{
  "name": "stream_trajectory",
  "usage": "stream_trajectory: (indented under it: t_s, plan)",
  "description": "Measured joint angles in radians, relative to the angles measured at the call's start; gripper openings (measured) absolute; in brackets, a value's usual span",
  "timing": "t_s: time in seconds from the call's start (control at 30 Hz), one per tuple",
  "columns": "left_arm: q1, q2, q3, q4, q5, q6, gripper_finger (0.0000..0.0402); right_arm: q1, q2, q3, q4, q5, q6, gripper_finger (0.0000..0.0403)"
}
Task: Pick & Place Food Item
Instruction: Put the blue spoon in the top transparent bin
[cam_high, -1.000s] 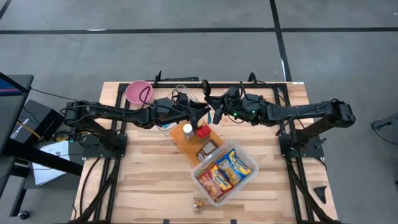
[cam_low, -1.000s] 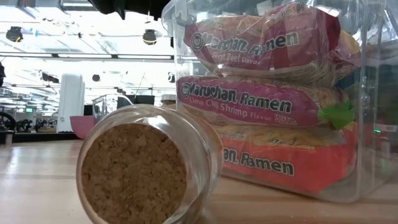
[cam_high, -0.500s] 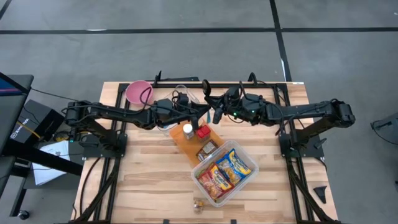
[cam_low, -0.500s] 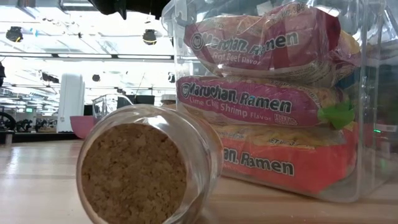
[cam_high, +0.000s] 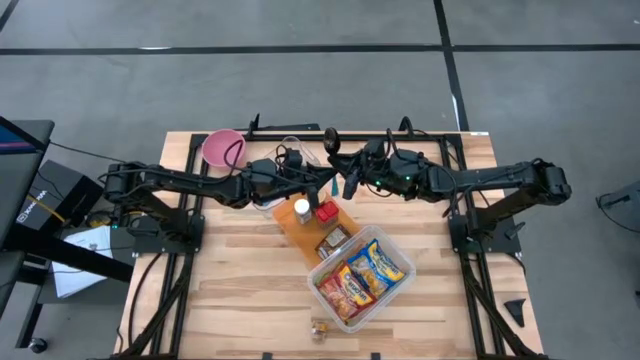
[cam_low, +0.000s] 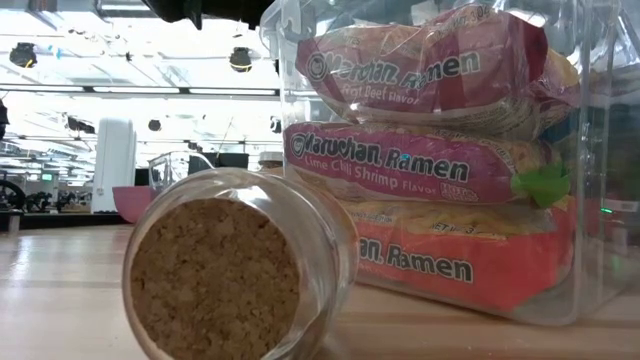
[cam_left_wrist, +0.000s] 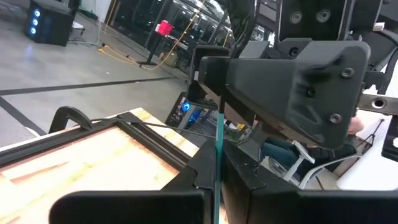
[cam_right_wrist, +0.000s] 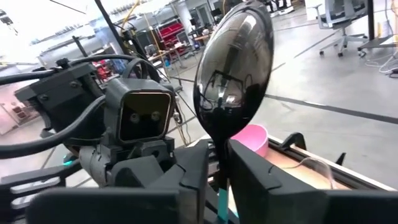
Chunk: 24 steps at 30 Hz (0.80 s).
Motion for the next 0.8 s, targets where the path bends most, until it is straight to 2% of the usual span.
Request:
stream_trajectory:
  t_s: [0.37, 0.53, 0.8]
  plan:
    - [0.0, -0.052, -0.002, -0.08, -0.063, 0.078, 0.0001, 0.001, 0.0, 0.0, 0.011, -0.037, 0.0, 0.0109]
    - [0.022, -0.131, -0.002, -0.245, -0.142, 0.144, 0.0001, 0.008, -0.008, 0.0, -0.003, -0.052, -0.003, 0.0128]
    - [0.082, -0.295, -0.002, -0.584, -0.123, 0.242, 0.0001, 0.042, -0.038, 0.001, -0.021, -0.043, -0.017, 0.0132]
